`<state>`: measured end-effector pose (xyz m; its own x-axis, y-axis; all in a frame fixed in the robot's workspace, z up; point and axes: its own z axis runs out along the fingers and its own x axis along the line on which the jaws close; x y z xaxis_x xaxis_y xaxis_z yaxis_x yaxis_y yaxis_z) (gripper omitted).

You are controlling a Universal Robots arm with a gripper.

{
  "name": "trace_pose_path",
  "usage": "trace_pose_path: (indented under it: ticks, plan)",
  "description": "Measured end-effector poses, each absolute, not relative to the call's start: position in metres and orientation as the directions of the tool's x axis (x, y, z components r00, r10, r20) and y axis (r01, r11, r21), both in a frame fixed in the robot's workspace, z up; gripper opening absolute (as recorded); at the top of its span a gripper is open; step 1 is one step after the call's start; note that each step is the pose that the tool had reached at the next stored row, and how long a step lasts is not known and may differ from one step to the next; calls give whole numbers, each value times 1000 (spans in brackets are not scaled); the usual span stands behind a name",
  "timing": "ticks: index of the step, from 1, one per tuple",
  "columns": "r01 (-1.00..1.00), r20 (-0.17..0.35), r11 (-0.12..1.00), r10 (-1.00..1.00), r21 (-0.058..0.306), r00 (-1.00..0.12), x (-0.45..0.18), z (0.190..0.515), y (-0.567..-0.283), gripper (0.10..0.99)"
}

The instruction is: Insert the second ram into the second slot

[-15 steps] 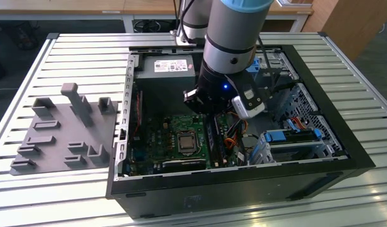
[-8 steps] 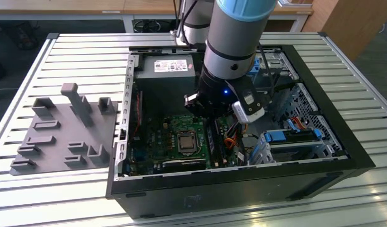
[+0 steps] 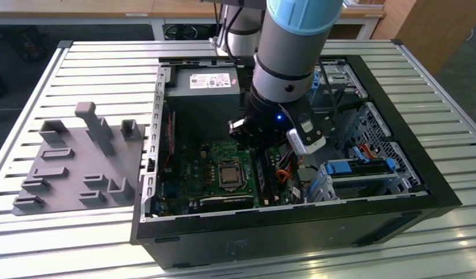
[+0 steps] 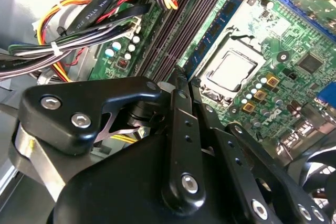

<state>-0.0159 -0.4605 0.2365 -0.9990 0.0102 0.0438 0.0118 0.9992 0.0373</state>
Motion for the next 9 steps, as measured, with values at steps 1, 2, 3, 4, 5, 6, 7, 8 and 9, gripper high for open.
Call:
trace_pose_path:
  ticks: [1,2,3,4,5,6,7,8,9]
  plan:
    - [8,44,999,6,37,-999,-16,235,-461,137]
    - [5,44,999,4,37,-999,-16,235,-461,137]
    - [4,44,999,3,37,-999,-16,233,-461,137]
    - [4,44,999,2,37,-999,-15,232,-461,137]
    - [4,44,999,2,37,-999,-15,231,-461,137]
    - [4,44,999,2,37,-999,-15,230,-461,137]
    - [4,44,999,3,37,-999,-15,229,-461,137]
    - [4,44,999,3,37,-999,-15,229,-461,137]
    - [4,44,999,2,37,-999,-14,228,-461,137]
